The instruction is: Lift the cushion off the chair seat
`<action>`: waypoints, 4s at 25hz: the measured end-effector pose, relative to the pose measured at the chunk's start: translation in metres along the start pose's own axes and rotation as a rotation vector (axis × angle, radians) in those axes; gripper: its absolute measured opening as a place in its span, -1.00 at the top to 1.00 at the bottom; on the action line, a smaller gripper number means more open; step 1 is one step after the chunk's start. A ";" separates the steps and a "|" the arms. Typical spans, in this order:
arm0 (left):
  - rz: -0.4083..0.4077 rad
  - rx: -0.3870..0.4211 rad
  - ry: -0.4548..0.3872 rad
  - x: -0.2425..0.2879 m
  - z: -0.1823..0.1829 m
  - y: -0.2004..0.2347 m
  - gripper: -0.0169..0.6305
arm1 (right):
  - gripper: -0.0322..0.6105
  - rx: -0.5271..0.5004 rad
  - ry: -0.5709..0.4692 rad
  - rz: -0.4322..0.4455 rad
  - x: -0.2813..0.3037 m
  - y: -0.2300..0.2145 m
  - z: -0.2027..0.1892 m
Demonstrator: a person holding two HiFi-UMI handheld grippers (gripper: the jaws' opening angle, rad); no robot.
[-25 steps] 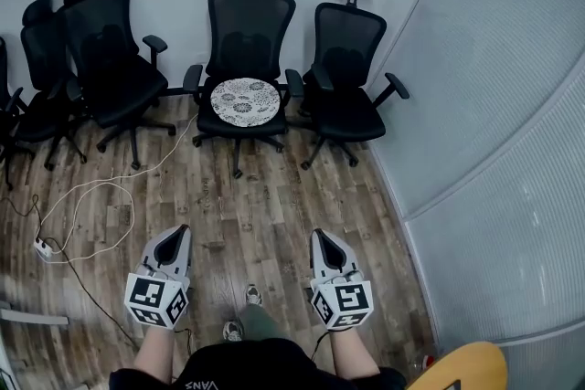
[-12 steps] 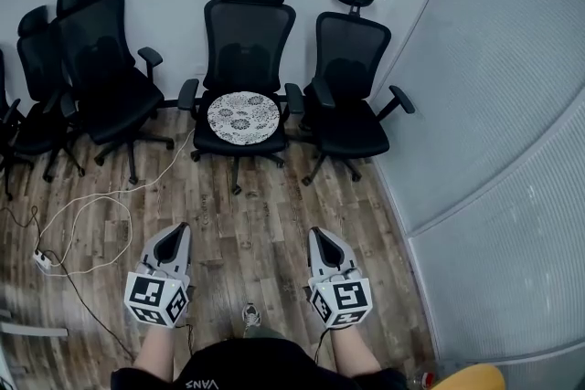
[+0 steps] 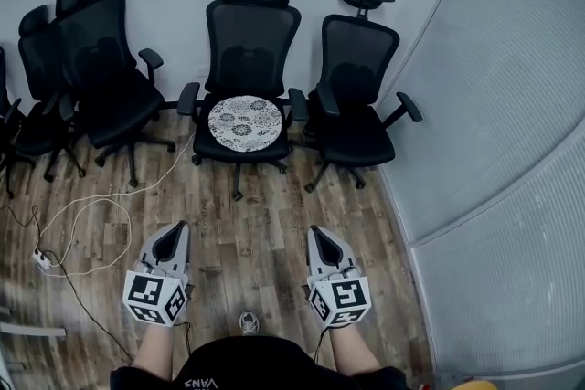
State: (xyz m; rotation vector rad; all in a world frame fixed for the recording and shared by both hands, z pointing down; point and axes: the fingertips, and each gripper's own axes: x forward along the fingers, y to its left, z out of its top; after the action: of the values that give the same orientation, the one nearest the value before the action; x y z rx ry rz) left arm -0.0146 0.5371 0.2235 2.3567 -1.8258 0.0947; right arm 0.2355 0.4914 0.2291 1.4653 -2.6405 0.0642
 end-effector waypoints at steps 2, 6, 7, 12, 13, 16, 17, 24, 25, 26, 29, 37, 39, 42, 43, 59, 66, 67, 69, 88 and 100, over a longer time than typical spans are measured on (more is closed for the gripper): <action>0.012 -0.001 0.000 0.007 0.001 0.000 0.91 | 0.85 -0.002 0.001 0.013 0.008 -0.005 -0.001; 0.027 0.001 0.004 0.020 0.001 0.001 0.91 | 0.85 -0.005 0.002 0.038 0.020 -0.012 -0.001; 0.031 -0.001 0.005 0.023 0.001 0.002 0.91 | 0.85 -0.005 0.003 0.041 0.024 -0.015 -0.001; 0.043 -0.007 0.020 0.042 -0.001 0.009 0.91 | 0.85 0.005 0.009 0.044 0.043 -0.027 -0.003; 0.043 -0.008 0.022 0.046 -0.001 0.012 0.91 | 0.85 0.006 0.013 0.043 0.048 -0.029 -0.004; 0.041 -0.010 0.023 0.060 0.001 0.022 0.91 | 0.85 0.011 0.016 0.038 0.067 -0.034 -0.004; 0.037 -0.009 0.023 0.066 0.002 0.026 0.91 | 0.85 0.010 0.015 0.035 0.073 -0.035 -0.002; 0.001 -0.007 0.018 0.109 0.013 0.052 0.91 | 0.85 0.008 0.010 0.007 0.115 -0.043 0.008; -0.002 -0.007 0.017 0.114 0.016 0.056 0.91 | 0.85 0.009 0.009 0.004 0.121 -0.044 0.010; -0.005 -0.007 0.017 0.119 0.017 0.060 0.91 | 0.85 0.009 0.007 0.000 0.127 -0.044 0.012; -0.020 -0.006 0.017 0.134 0.022 0.070 0.91 | 0.85 0.008 0.004 -0.015 0.142 -0.046 0.017; -0.042 -0.006 0.024 0.164 0.027 0.099 0.91 | 0.85 0.012 0.010 -0.032 0.183 -0.045 0.020; -0.047 -0.007 0.027 0.170 0.028 0.107 0.91 | 0.85 0.013 0.010 -0.038 0.192 -0.045 0.022; -0.056 -0.005 0.029 0.182 0.030 0.119 0.91 | 0.85 0.016 0.011 -0.055 0.207 -0.046 0.021; -0.062 -0.003 0.029 0.186 0.031 0.122 0.91 | 0.85 0.018 0.013 -0.063 0.211 -0.046 0.021; -0.090 -0.010 0.025 0.250 0.040 0.153 0.91 | 0.85 0.004 0.013 -0.051 0.278 -0.057 0.029; -0.069 -0.010 0.020 0.299 0.052 0.156 0.91 | 0.85 -0.003 0.003 -0.020 0.321 -0.090 0.040; -0.070 -0.005 0.020 0.306 0.054 0.155 0.91 | 0.85 -0.001 0.001 -0.021 0.325 -0.095 0.041; -0.071 0.003 0.021 0.316 0.056 0.156 0.91 | 0.85 0.001 0.000 -0.023 0.334 -0.104 0.041; -0.018 -0.025 -0.003 0.398 0.063 0.165 0.91 | 0.85 -0.005 0.022 0.031 0.405 -0.165 0.037; 0.002 -0.027 0.029 0.433 0.065 0.212 0.91 | 0.85 0.016 0.035 0.039 0.465 -0.161 0.038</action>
State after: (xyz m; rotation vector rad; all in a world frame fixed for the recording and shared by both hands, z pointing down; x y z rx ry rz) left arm -0.1124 0.0612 0.2413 2.3233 -1.8048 0.1033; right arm 0.1255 0.0108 0.2469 1.4050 -2.6470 0.1136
